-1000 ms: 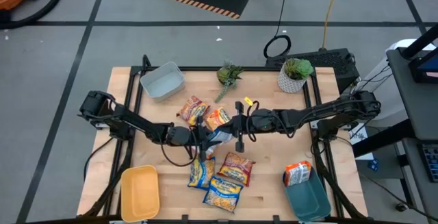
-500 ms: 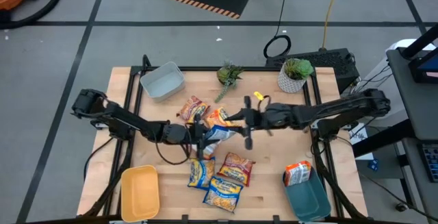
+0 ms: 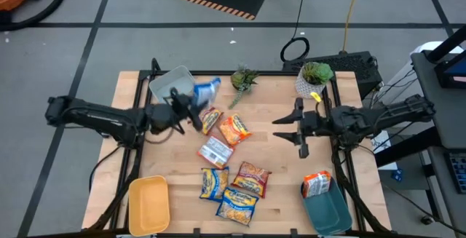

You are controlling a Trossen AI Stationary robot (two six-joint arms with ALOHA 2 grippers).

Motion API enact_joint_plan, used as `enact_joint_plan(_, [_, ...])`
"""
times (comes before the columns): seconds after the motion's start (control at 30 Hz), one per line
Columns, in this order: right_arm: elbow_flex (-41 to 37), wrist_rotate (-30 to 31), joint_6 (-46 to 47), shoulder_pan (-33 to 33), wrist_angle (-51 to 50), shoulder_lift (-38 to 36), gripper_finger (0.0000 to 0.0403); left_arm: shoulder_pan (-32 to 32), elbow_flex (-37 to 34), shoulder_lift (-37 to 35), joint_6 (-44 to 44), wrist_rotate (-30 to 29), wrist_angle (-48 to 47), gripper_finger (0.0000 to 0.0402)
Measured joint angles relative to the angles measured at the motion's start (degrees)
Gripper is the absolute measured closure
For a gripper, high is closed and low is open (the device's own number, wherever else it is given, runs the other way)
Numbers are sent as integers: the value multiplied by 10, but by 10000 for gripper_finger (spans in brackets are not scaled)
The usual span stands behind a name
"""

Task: Sort Maruchan noodles
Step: Put the top blue noodle pack into the gray bin

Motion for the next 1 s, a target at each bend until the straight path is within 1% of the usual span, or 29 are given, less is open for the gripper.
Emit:
enact_joint_plan(0.07, [-12,2,9,2,0,-14,247,19,0,-23,-3,0,17,250])
enact_joint_plan(0.23, [-25,2,47,11,0,-25,247,64,1,-57,45,0,70,250])
enact_joint_plan(0.3, [-25,3,54,20,0,-23,248,81,16,-63,60,0,71,250])
enact_joint_plan(0.43, [-25,2,58,30,0,-16,248,113,63,-62,119,1,34,250])
enact_joint_plan(0.53, [-25,13,58,31,1,-14,248,143,89,-52,129,1,-14,250])
enact_joint_plan(0.67, [-25,44,63,34,1,-9,248,183,90,-41,103,2,-79,250])
enact_joint_plan(0.73, [-25,44,68,37,1,-5,248,204,90,-34,79,1,-130,250])
enact_joint_plan(0.83, [-25,45,69,42,1,1,248,233,88,-31,-11,2,-223,250])
enact_joint_plan(0.9, [-25,44,68,44,1,1,248,247,90,-32,-77,3,-268,250])
enact_joint_plan(0.93, [-25,44,68,44,1,1,248,250,96,-32,-99,6,-293,250])
enact_joint_plan(1.0, [-25,44,68,44,1,0,248,255,121,-32,-111,13,-340,250])
